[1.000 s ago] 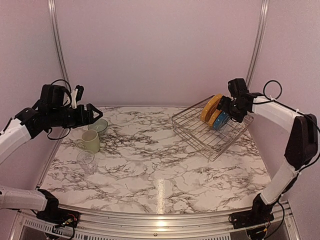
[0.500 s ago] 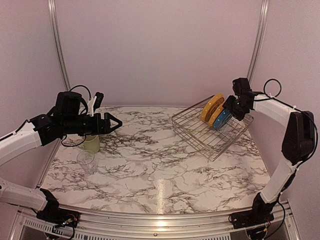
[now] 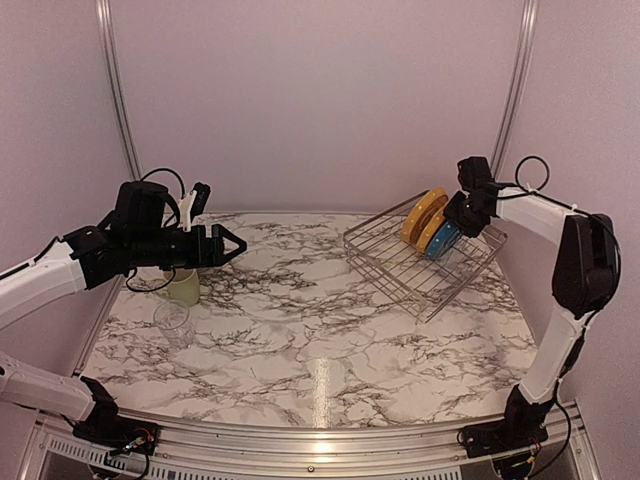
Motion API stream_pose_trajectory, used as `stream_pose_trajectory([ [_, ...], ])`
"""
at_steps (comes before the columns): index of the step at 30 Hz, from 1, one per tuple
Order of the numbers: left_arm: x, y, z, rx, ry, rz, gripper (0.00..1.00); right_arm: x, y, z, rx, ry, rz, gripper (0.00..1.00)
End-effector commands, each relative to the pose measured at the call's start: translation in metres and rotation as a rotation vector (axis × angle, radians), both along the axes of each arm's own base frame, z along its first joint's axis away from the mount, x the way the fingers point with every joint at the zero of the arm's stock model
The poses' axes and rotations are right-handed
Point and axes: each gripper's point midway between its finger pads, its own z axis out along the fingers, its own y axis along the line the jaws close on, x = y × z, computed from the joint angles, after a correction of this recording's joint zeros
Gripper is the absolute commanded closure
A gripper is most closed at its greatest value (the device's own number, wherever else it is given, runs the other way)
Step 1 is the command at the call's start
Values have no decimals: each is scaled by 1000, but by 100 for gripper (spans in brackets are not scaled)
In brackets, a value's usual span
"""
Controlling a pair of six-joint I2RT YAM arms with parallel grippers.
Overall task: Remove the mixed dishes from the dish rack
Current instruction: Grab the plate from the dish rack.
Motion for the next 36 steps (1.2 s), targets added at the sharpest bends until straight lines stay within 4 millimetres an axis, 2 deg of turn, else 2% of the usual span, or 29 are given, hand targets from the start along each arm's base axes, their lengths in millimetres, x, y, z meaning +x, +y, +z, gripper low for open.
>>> stream_pose_trajectory([
  [1, 2, 0, 5, 16, -12, 7, 18, 14, -10, 5, -3, -24, -68, 54],
  [6, 1, 1, 2, 23, -6, 9, 18, 18, -11, 2, -1, -24, -82, 62],
  [15, 0, 1, -1, 28, 2, 11, 18, 24, -10, -5, -5, -26, -79, 61],
  [18, -1, 1, -1, 28, 6, 11, 18, 26, -8, -4, 3, -26, -73, 75],
  [20, -2, 1, -1, 28, 7, 12, 18, 26, -7, 0, 11, -31, -69, 84],
  [28, -4, 0, -1, 26, 7, 9, 18, 26, -4, 24, -26, -53, -33, 98],
  [31, -4, 0, -1, 23, 6, 9, 18, 24, -5, 34, -109, -26, -33, 100],
  [36, -6, -1, -2, 20, 7, 7, 18, 20, -7, 38, -239, 60, -41, 100],
])
